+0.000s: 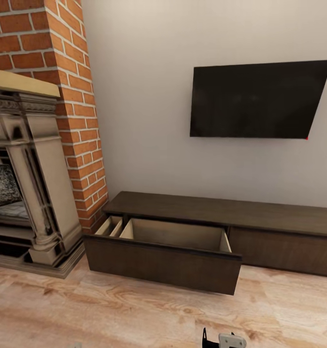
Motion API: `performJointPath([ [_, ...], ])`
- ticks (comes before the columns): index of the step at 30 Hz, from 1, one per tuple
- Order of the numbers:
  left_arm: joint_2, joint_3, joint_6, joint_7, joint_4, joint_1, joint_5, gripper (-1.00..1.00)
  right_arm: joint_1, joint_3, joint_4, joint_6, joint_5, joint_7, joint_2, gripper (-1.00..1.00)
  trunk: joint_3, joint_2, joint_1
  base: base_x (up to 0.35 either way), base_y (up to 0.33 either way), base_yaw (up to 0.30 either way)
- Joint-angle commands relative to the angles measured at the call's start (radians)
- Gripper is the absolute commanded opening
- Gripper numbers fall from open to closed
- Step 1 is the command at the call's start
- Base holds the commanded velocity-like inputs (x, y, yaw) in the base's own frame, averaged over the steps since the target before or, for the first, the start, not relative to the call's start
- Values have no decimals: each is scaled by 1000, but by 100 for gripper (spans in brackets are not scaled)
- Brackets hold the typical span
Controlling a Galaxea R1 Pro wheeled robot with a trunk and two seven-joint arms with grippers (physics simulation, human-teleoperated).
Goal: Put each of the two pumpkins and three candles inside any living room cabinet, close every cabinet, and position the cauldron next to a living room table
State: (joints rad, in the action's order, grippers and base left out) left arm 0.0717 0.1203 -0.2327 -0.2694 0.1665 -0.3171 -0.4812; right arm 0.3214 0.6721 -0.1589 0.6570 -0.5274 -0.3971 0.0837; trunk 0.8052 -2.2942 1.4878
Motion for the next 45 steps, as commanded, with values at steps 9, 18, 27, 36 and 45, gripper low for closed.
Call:
performJointPath([
  [9,0,9,0,-4,-1,0,-8,100,1,9,1,1,-8,-7,5,100,-5,14,-8,0,0,116],
  [18,0,8,0,-2,-1,0,-9,100,1,8,1,1,-8,-8,4,100,-5,14,-8,0,0,267],
  [27,0,7,-1,22,-3,0,-11,100,1,5,0,0,-11,-8,2,100,-5,14,-8,0,0,278],
  [36,0,6,-2,22,-4,0,-13,100,1,8,-1,1,-2,-6,-1,100,-5,14,-8,0,0,154],
  [45,0,7,-2,22,-4,0,-13,100,1,9,-1,3,-1,-6,0,100,-5,14,-8,0,0,4],
])
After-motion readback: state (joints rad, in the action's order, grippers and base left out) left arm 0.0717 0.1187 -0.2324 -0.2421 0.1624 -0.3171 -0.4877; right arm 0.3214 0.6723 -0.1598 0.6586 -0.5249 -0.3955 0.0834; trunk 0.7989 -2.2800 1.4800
